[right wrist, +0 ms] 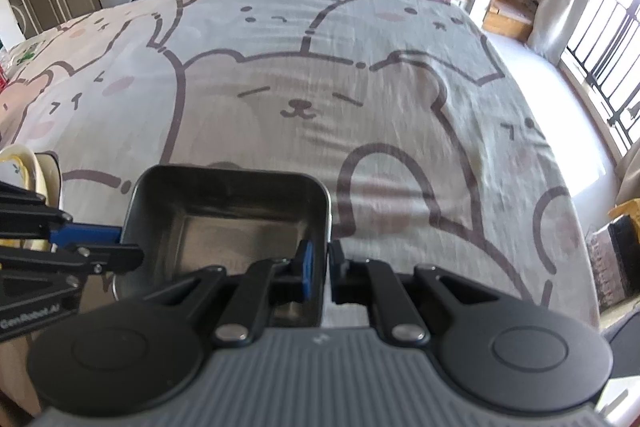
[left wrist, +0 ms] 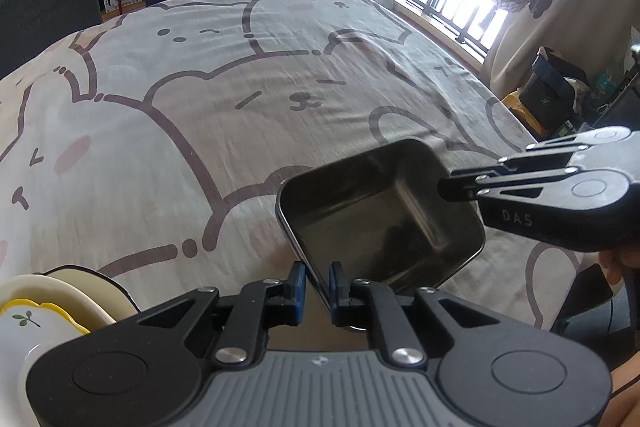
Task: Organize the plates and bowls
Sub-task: 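Lift the steel tray with both grippers and carry it beside the plate stack, then lower the steel tray onto the cloth and open both grippers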
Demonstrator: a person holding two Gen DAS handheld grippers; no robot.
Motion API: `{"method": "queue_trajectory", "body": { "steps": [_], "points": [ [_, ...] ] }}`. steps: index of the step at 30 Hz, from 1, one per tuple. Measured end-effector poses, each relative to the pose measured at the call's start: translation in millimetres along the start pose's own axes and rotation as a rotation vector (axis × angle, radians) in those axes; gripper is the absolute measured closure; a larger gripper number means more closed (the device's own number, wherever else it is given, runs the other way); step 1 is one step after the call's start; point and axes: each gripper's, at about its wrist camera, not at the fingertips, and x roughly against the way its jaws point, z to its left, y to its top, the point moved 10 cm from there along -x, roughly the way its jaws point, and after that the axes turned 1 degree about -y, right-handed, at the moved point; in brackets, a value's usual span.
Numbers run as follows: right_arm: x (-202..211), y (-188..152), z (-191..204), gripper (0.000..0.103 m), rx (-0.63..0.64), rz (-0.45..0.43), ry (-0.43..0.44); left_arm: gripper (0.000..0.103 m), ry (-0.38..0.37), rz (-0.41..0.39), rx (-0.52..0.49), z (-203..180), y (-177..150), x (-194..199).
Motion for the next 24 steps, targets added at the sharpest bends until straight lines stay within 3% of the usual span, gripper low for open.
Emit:
{"method": "queue_trajectory", "body": {
  "steps": [8, 10, 13, 16, 24],
  "points": [
    [-7, -5, 0, 0.089, -0.008, 0.041, 0.019, 0.091, -0.018, 0.006, 0.012, 2, -1, 0],
    [-10, -11, 2, 0.076, -0.002, 0.090, 0.056, 0.091, -0.024, 0.014, 0.016, 2, -2, -1],
    [-11, -16, 4, 0.077, 0.013, 0.113, 0.065, 0.091, -0.037, 0.022, 0.027, 3, -4, -2],
    [-11, -15, 2, 0.088, 0.020, 0.100, 0.040, 0.091, -0.050, 0.022, 0.063, 6, -4, -2],
    [-11, -8, 1, 0.089, 0.040, 0.058, 0.009, 0.091, -0.040, 0.014, 0.050, 3, -1, -3]
  ]
}}
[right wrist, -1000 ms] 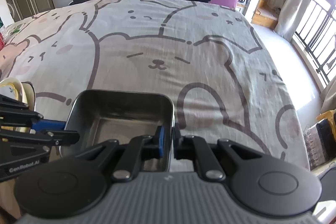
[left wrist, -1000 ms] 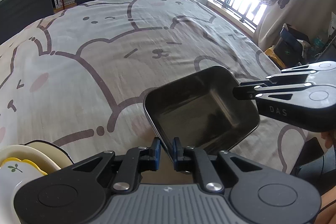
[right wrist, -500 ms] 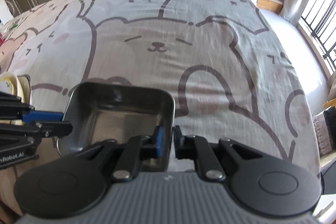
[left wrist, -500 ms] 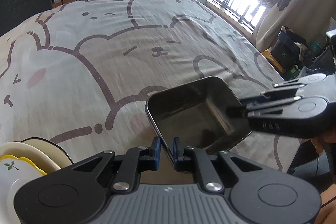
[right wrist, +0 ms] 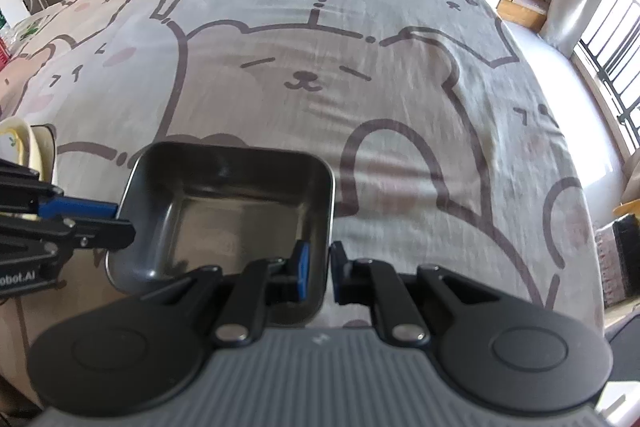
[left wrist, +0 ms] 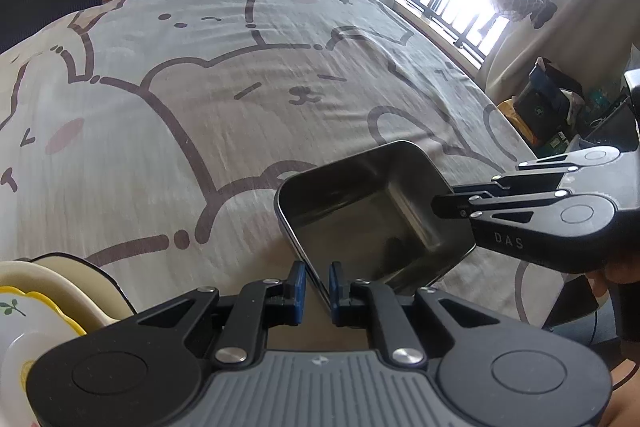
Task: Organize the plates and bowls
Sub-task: 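Lower the steel tray onto the cloth and open both grippers, then move both grippers to the rim of the small round steel bowl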
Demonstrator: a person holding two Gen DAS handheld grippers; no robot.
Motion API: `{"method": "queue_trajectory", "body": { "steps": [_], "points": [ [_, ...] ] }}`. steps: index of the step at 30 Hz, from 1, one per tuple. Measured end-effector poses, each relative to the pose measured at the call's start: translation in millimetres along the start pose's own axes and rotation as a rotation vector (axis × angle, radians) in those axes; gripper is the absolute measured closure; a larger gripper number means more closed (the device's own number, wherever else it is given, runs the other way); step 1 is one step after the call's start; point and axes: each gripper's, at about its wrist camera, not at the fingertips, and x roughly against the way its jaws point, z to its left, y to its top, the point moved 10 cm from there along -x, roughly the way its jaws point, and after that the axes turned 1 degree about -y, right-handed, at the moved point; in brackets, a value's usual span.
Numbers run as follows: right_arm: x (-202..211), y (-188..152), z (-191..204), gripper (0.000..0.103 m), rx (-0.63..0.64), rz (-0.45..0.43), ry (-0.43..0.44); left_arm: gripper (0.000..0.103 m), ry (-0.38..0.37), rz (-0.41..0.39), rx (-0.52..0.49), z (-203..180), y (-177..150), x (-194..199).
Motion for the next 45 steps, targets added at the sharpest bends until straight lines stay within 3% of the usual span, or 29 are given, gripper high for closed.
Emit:
{"method": "queue_trajectory", "body": {
  "steps": [6, 9, 11, 15, 21, 26, 29, 38, 45],
  "points": [
    [0, -1, -2, 0.086, -0.018, 0.009, 0.014, 0.086, -0.014, -0.009, 0.007, 2, 2, 3],
    [2, -3, -5, 0.072, -0.041, 0.007, 0.021, 0.077, -0.012, -0.013, 0.013, 3, 2, 6],
    [5, -3, -8, 0.061, -0.055, -0.001, 0.010, 0.066, -0.009, -0.014, 0.012, 4, 2, 7],
    [12, -7, -14, 0.042, -0.086, -0.007, 0.010, 0.060, -0.014, -0.018, 0.009, 3, 1, 11],
    [27, -13, -19, 0.019, -0.102, -0.048, 0.013, 0.029, -0.006, -0.048, -0.016, 2, 0, 22],
    [42, -18, -20, 0.007, -0.115, -0.096, 0.020, 0.005, 0.000, -0.078, -0.029, 2, 1, 33],
    [50, -20, -20, 0.001, -0.130, -0.117, 0.017, 0.000, 0.015, -0.103, -0.046, 4, 2, 40],
    [61, -17, -22, 0.000, -0.171, -0.167, 0.006, 0.000, 0.035, -0.147, -0.009, 25, 2, 64],
    [65, 4, 6, 0.000, -0.158, -0.222, 0.047, 0.000, 0.076, -0.212, 0.052, 64, -1, 98]
  ]
}}
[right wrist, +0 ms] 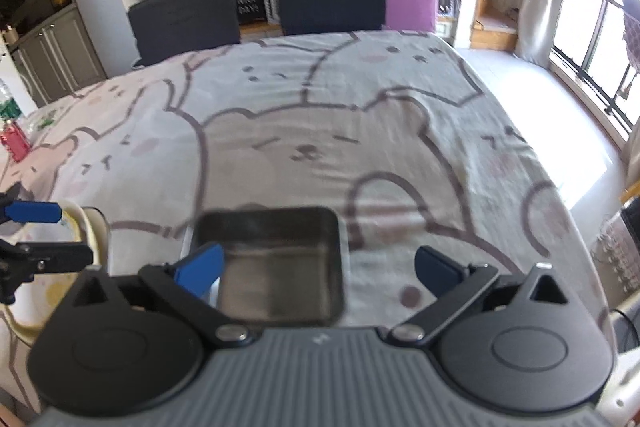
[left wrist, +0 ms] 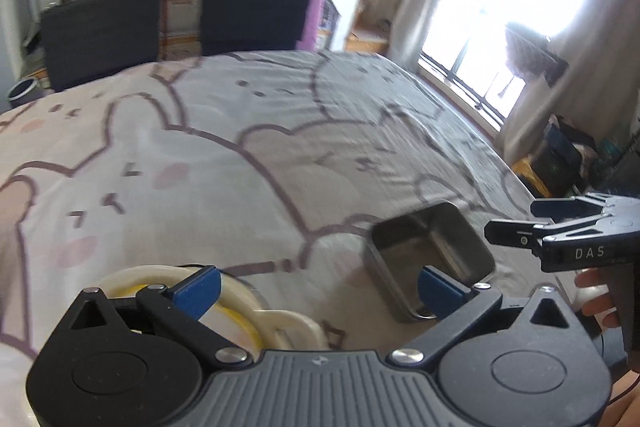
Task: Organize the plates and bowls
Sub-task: 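Move both grippers to the rim of the small round steel bowl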
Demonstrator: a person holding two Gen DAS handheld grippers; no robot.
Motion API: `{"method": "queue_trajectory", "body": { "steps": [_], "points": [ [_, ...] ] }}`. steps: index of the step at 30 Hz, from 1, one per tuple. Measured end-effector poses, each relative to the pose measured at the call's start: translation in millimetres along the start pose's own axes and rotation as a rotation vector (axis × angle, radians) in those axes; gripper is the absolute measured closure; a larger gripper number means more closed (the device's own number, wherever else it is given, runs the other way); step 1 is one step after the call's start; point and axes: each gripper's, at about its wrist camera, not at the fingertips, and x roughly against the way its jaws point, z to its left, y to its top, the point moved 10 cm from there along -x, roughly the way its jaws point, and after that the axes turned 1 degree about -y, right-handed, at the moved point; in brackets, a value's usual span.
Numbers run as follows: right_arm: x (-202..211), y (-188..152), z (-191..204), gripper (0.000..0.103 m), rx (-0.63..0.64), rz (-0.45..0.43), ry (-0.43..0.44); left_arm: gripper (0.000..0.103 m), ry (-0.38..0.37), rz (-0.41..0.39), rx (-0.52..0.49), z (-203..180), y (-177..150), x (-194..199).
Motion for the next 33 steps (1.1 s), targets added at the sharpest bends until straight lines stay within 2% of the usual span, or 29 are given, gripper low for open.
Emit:
{"method": "queue_trajectory", "body": {
  "steps": [9, 13, 21, 28, 33],
  "points": [
    [-21, 27, 73, 0.000, 0.079, -0.027, 0.074, 0.000, 0.117, -0.093, 0.134, 85, 0, 47],
    [-31, 39, 113, 0.000, 0.103, -0.040, 0.115, 0.000, 0.168, -0.103, 0.216, 128, -7, 69],
    [-51, 55, 201, 0.000, 0.180, -0.047, 0.203, 0.000, 0.285, -0.131, 0.370, 215, -36, 112],
    [-64, 55, 283, 0.000, 0.263, -0.049, 0.279, 0.000, 0.392, -0.134, 0.521, 284, -65, 138],
    [-70, 54, 335, 0.001, 0.268, -0.021, 0.373, 0.006, 0.404, -0.155, 0.636, 316, -78, 148]
  ]
}}
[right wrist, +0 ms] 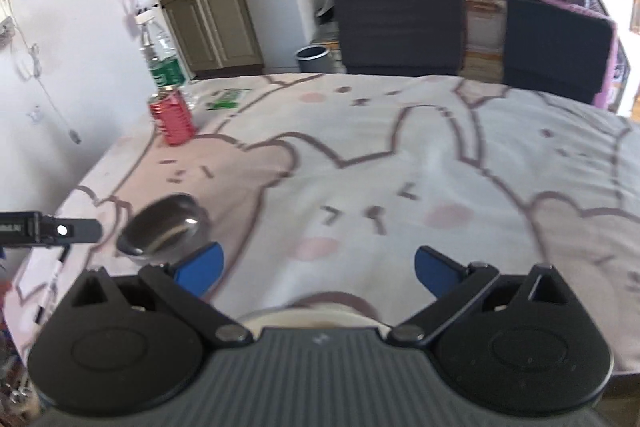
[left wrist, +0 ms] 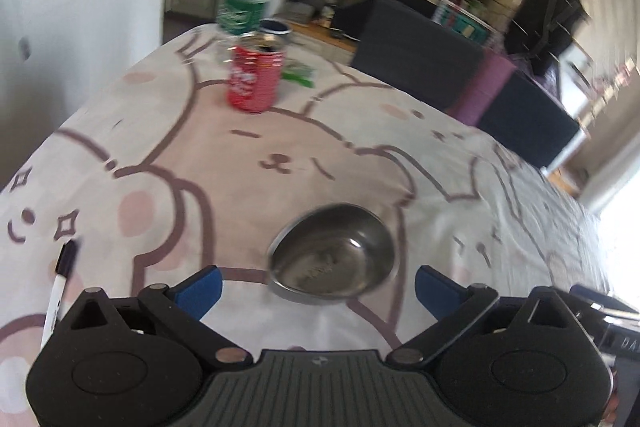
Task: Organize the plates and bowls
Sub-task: 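Move both grippers to the rim of the small round steel bowl, then close both grippers on opposite points of the steel bowl's rim, then lift the steel bowl with both grippers and carry it over the steel tray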
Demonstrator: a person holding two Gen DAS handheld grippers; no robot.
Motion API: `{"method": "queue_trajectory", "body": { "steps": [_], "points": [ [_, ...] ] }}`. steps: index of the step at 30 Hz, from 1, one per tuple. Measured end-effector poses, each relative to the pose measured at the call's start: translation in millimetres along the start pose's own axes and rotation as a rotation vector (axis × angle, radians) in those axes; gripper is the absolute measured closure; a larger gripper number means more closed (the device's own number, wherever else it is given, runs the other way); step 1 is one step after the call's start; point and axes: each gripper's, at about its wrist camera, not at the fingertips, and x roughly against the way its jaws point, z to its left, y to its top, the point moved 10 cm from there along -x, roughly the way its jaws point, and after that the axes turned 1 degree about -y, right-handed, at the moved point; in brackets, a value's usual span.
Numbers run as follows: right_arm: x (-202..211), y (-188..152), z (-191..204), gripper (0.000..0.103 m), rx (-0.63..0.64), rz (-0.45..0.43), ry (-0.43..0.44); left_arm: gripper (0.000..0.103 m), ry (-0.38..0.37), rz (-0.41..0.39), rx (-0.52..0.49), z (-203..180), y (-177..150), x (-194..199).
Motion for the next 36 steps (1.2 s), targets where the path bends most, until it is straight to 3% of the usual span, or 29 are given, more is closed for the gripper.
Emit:
{"method": "queue_trajectory", "body": {
  "steps": [2, 5, 9, 10, 15, 22, 25, 30, 33, 36],
  "points": [
    [-16, 8, 14, 0.004, 0.006, 0.013, 0.010, 0.018, -0.011, 0.013, 0.046, 8, 2, -4],
    [-36, 15, 33, 0.025, 0.008, 0.036, 0.056, 0.034, -0.018, 0.029, 0.126, 21, 4, -13],
    [-71, 20, 53, 0.056, -0.040, 0.096, 0.129, 0.048, -0.022, 0.061, 0.207, 35, 2, -25],
    [-77, 21, 57, 0.059, -0.040, 0.096, 0.133, 0.051, -0.030, 0.068, 0.225, 36, 2, -28],
    [-105, 31, 76, 0.071, -0.065, 0.104, 0.183, 0.055, -0.026, 0.085, 0.233, 37, 2, -39],
    [-133, 24, 97, 0.071, -0.063, 0.144, 0.212, 0.064, -0.001, 0.130, 0.216, 36, -8, -56],
    [-142, 21, 104, 0.072, -0.045, 0.159, 0.215, 0.078, 0.003, 0.139, 0.220, 39, -9, -60],
    [-143, 18, 100, 0.084, -0.029, 0.180, 0.203, 0.086, -0.017, 0.134, 0.229, 38, -7, -60],
    [-138, 18, 104, 0.096, 0.017, 0.168, 0.199, 0.090, -0.014, 0.121, 0.214, 36, -4, -57],
    [-133, 17, 107, 0.096, 0.065, 0.154, 0.176, 0.093, -0.003, 0.111, 0.196, 35, -3, -54]
  ]
}}
